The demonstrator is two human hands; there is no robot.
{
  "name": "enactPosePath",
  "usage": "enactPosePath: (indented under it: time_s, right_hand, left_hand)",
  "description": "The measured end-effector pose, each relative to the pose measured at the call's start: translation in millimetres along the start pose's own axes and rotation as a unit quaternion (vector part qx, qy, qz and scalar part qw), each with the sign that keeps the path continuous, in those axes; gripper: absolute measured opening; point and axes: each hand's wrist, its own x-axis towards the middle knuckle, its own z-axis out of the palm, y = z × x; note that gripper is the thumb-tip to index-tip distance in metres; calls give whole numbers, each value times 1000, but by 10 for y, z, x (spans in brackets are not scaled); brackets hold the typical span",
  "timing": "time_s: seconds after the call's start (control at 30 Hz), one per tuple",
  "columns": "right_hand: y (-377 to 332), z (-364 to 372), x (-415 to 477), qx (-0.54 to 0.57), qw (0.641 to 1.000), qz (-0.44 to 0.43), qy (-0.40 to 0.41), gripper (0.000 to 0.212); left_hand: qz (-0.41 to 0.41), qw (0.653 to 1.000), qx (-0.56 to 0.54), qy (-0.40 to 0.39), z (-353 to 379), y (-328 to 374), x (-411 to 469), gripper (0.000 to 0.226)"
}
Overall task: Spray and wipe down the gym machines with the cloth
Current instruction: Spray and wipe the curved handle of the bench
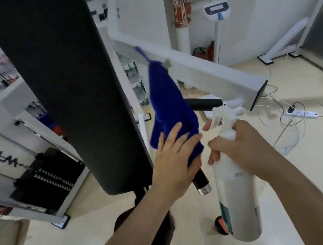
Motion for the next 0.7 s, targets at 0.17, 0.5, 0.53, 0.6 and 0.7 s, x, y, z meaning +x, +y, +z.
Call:
enactPosePath:
  time_s: [0.17, 0.5, 0.53, 0.6, 0.7]
  right_hand:
    - [-168, -204, 224, 53, 997, -35, -53, 26]
    - [-469, 118, 655, 123, 974, -37, -186, 23]
    - [-494, 186, 670, 131, 972, -33, -194, 23]
    - [-533, 303, 691, 135, 970, -24, -201, 26]
    - [-613, 529, 709, 125, 973, -27, -193, 26]
  left_hand:
    - [31, 999, -31, -1, 115, 85, -287, 43]
    - [10, 999, 2, 53, -245, -364, -78, 73]
    - [25, 998, 30, 40, -256, -439, -36, 75]
    - [35, 998, 30, 34, -248, -535, 24, 74]
    - [38, 997, 41, 54, -322, -695, 53, 61]
